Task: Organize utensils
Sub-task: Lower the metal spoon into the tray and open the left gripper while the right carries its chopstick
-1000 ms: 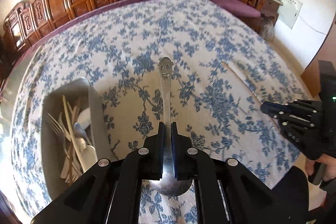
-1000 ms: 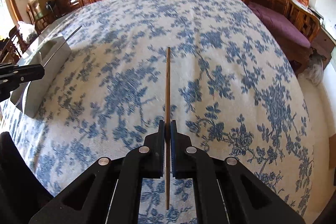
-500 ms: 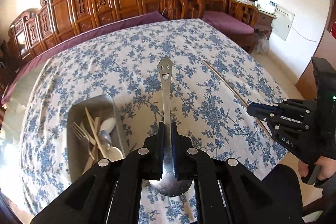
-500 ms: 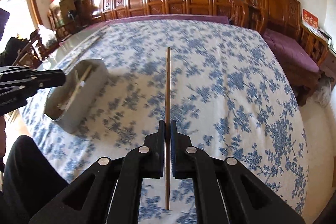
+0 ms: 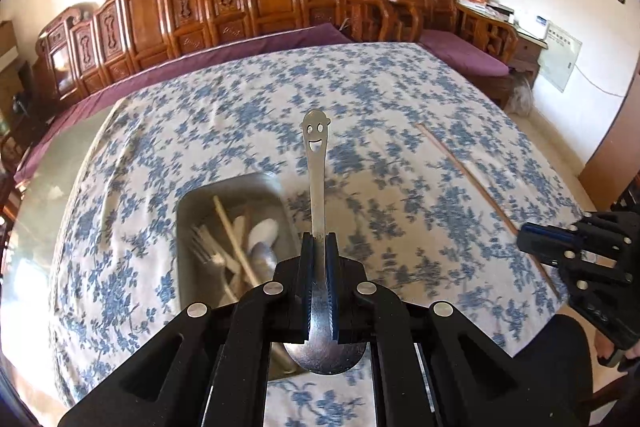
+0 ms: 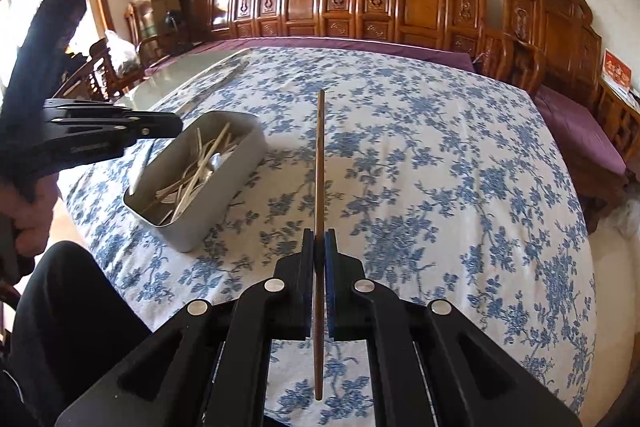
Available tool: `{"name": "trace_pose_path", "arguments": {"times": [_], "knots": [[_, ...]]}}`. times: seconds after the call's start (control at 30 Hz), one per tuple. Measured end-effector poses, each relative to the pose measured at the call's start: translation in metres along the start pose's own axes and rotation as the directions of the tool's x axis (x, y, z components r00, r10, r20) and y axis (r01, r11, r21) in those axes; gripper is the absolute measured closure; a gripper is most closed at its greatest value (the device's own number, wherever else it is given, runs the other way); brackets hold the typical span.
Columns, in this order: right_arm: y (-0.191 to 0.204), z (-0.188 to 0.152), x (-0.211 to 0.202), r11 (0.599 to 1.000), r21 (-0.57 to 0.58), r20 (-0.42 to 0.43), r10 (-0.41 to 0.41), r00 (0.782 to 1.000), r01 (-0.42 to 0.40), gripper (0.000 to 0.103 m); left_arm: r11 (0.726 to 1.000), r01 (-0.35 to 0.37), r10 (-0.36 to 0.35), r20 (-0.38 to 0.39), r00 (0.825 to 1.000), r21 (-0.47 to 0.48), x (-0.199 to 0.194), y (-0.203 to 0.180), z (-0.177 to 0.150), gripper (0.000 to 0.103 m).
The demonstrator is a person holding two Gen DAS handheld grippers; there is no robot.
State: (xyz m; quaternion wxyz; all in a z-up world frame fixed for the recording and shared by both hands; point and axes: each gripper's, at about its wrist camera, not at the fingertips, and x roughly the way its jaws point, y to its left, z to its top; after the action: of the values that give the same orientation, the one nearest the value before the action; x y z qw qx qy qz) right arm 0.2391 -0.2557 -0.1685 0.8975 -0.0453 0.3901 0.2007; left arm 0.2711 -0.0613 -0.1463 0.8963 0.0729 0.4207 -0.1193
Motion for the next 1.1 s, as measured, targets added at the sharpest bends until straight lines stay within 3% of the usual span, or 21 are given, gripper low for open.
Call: {"name": "trace_pose_path", "arguments": {"times": [0.57,1.1], "knots": [[0.033,0.017,0.019,1.000,-0.005,-0.012,0.009,1.000,-0.009,0.097,0.996,-0.019,0.012,-0.085,0.996,-0.085,0.036,0.074,-0.021,0.098],[0.050,0.028,0.031,0.999,0.018,-0.019,0.034,0.999,-0.033,0.097,0.993,-0.001,-0.016,-0.148,0.989,-0.115,0.073,0.079,-0.040,0.098]]}}
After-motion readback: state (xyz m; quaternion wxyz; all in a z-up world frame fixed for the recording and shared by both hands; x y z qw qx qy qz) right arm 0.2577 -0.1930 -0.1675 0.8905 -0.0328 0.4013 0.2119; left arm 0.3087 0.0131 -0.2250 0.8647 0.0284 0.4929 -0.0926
